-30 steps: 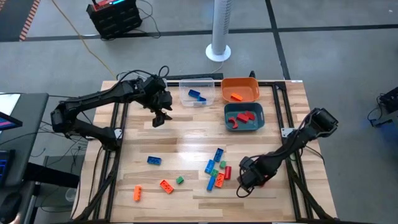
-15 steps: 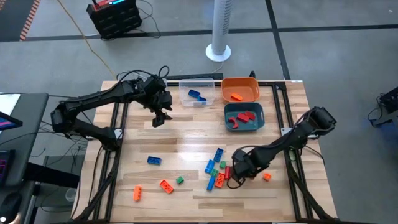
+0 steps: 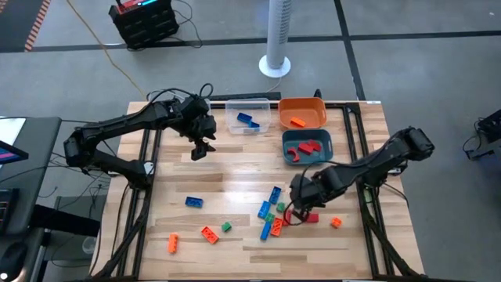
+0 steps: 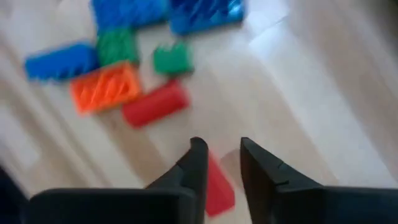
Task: Sort blocks
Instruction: Put the red block into the blue bin, then put the orange game piece into the orange bin
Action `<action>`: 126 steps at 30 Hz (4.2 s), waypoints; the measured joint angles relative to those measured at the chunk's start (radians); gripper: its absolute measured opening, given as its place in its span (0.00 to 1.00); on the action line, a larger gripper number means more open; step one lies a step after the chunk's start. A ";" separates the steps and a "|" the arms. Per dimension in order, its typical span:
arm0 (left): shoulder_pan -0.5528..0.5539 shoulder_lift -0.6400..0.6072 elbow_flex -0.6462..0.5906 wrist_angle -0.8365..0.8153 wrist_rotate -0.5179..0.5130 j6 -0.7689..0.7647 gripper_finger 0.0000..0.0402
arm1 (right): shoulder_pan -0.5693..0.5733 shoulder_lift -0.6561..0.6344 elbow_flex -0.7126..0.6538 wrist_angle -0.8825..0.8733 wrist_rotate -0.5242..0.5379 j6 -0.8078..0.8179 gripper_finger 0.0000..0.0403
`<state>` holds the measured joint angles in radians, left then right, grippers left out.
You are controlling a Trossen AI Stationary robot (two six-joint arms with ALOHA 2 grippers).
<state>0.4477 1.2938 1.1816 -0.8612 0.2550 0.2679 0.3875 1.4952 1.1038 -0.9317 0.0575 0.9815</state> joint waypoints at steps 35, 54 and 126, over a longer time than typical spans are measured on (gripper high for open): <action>0.000 0.000 0.000 -0.008 -0.012 0.017 0.57 | 0.137 0.316 0.001 -0.001 -0.144 -0.203 0.30; 0.000 0.000 0.000 -0.007 -0.029 0.014 0.57 | -0.300 -0.023 -0.109 -0.027 0.103 -0.150 0.22; -0.094 -0.007 -0.146 -0.113 0.009 -0.134 0.57 | 0.266 -0.142 -0.211 -0.065 -0.248 0.592 0.70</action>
<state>0.3538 1.2865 1.0355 -0.9744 0.2642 0.1337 0.6537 1.3536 0.8932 -0.9972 -0.1904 1.5738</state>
